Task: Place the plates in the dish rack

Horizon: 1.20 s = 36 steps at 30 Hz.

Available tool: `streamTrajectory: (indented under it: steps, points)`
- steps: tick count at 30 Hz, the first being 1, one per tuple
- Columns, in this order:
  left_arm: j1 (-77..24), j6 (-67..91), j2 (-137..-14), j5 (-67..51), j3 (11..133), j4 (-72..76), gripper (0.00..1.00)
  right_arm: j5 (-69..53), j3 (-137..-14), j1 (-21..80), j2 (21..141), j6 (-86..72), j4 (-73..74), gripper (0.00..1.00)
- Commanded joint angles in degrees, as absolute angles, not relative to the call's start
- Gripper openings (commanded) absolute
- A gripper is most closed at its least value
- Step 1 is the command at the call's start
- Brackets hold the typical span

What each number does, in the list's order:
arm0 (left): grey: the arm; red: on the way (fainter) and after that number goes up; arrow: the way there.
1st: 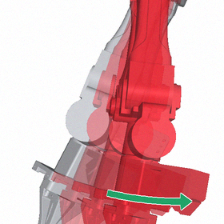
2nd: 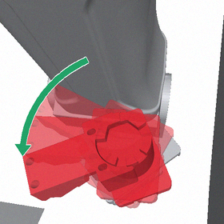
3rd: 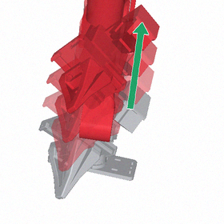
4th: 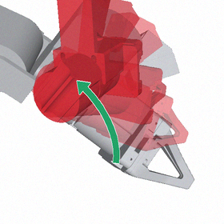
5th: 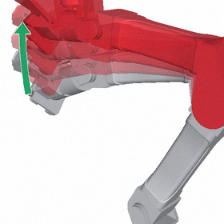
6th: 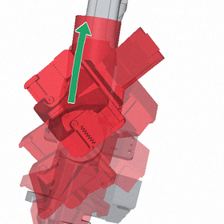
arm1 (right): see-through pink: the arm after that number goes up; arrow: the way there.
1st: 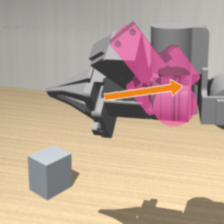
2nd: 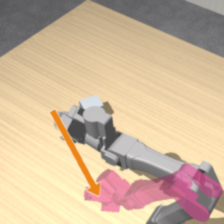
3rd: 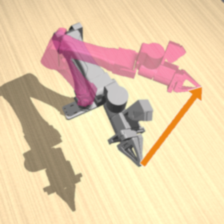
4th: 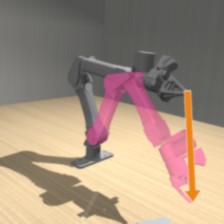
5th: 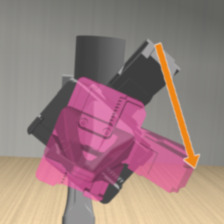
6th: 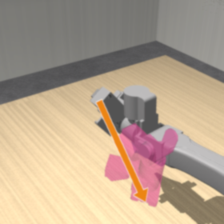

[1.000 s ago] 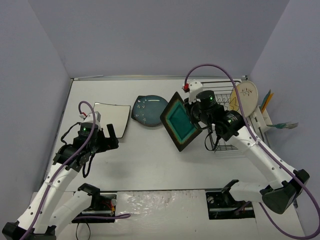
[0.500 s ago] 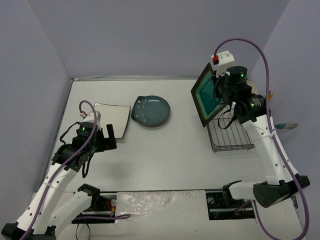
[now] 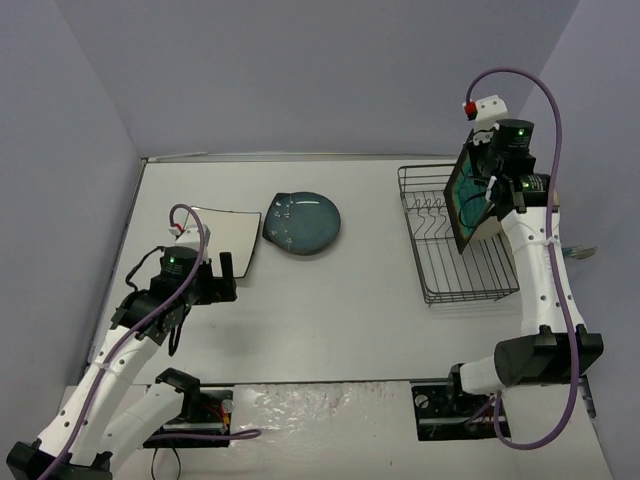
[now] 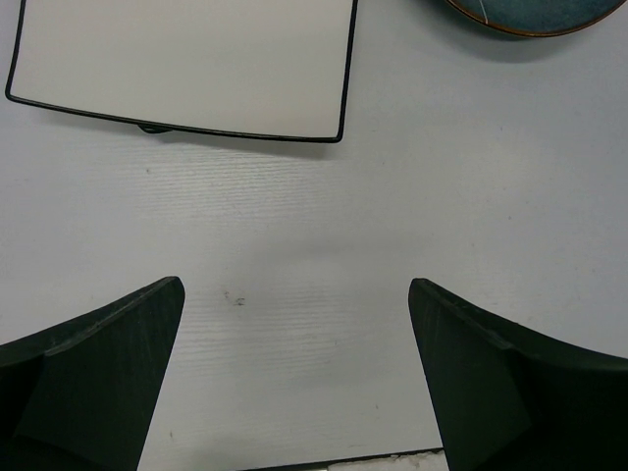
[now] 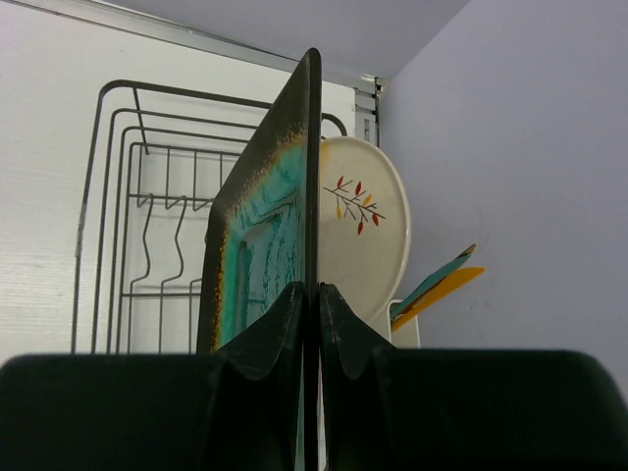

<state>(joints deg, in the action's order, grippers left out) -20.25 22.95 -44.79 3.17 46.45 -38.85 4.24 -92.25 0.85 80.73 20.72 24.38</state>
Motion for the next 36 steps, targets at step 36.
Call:
streamTrajectory:
  steps: [36]
  points:
    - [-20.0, 19.6, -47.4, 3.9, 46.5, -32.7, 0.97, -1.4, -86.4, -10.0, 92.6, 27.2, -8.3, 0.00]
